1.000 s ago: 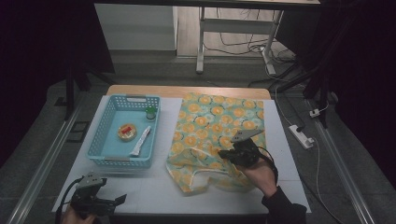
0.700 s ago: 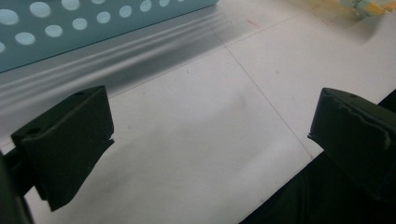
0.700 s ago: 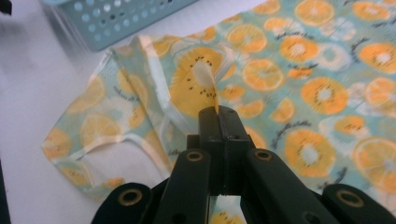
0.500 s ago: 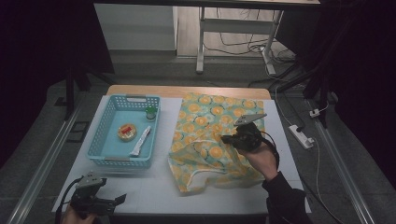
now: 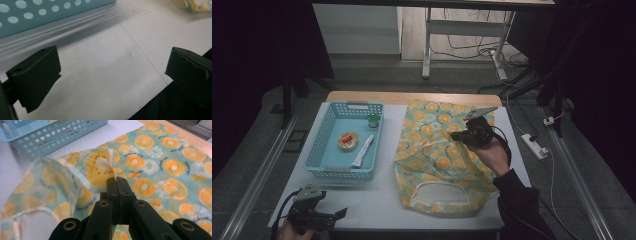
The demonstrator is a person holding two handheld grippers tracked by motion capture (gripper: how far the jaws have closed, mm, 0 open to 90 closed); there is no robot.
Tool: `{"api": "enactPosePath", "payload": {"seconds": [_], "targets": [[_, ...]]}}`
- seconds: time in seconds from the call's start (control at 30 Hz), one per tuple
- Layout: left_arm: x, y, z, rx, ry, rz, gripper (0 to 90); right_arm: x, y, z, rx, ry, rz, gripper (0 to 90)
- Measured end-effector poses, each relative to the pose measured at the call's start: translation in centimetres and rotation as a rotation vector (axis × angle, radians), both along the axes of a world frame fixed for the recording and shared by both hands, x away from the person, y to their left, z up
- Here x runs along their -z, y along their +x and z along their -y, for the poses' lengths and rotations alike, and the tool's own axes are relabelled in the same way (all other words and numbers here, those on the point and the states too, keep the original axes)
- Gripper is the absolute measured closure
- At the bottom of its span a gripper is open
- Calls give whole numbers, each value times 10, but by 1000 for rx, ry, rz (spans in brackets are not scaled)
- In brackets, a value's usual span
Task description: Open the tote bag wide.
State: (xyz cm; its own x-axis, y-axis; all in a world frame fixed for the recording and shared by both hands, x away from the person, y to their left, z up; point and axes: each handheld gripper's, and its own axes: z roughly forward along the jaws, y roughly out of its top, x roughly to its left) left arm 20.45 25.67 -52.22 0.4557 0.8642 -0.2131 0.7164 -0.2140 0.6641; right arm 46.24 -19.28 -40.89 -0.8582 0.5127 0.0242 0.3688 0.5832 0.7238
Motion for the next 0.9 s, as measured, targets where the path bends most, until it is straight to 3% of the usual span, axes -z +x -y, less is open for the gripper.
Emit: {"api": "enactPosePath", "payload": {"seconds": [0.2,0.37,0.57,0.9], "targets": [[0,0,0,1,-2,-1,0,4,19,-12,2,-2,29,900],[0,0,0,1,-1,0,0,18,37,-21,27,-14,31,900],[0,0,-1,1,-3,-1,0,53,56,-28,69,-36,24,900],[0,0,0,1,-1,-2,0,91,66,-30,111,-54,11,896]]}}
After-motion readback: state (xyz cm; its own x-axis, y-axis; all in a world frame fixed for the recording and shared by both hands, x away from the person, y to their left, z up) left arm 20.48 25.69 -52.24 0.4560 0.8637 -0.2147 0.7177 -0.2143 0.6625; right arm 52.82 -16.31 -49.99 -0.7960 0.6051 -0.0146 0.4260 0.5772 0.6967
